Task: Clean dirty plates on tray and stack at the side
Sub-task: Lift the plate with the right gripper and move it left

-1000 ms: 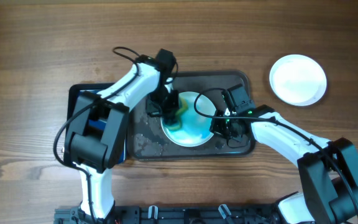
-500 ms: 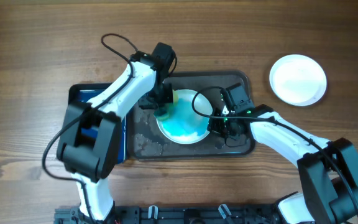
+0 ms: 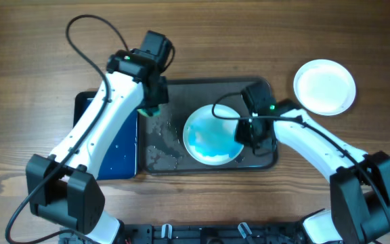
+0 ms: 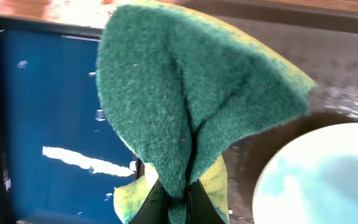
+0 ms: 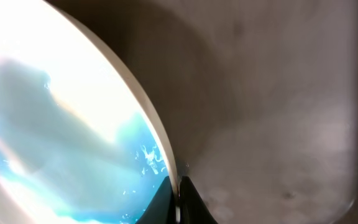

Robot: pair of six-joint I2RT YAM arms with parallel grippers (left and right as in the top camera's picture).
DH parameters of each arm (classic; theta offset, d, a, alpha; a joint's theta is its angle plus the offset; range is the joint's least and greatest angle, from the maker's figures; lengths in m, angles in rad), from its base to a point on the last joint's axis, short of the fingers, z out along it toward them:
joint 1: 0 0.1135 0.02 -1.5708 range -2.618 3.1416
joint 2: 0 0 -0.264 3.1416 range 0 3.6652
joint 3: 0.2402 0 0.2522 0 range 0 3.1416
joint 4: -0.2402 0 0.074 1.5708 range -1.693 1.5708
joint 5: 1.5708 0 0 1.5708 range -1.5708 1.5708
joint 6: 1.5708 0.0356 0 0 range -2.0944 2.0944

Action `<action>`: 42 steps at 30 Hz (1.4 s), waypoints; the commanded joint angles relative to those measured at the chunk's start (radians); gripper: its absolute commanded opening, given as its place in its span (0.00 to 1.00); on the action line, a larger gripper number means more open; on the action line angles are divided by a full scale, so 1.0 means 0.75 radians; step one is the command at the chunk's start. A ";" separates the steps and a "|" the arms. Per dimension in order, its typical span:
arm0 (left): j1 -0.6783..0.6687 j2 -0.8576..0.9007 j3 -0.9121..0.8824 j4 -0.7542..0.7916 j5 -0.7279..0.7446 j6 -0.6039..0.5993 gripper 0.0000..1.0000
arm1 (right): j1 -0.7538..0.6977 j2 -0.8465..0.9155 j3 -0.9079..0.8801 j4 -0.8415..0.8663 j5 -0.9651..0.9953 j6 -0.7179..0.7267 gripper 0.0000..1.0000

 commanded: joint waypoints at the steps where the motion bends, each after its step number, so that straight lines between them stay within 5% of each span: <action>1: 0.068 -0.031 0.026 -0.036 -0.031 0.001 0.04 | -0.006 0.006 0.204 -0.089 0.138 -0.131 0.05; 15: 0.359 -0.092 0.043 -0.050 0.142 0.004 0.04 | 0.026 0.005 0.328 -0.117 0.114 -0.287 0.05; 21: 0.476 -0.107 0.043 -0.077 0.170 0.006 0.04 | 0.053 0.005 0.355 -0.041 0.068 -0.152 0.05; 32: 0.620 -0.215 0.135 -0.057 0.180 0.042 0.04 | 0.072 0.008 0.361 -0.011 -0.176 -0.188 0.05; 42: 0.808 -0.245 0.272 -0.164 0.185 0.041 0.04 | 0.161 0.126 0.703 -0.194 -0.064 -0.270 0.05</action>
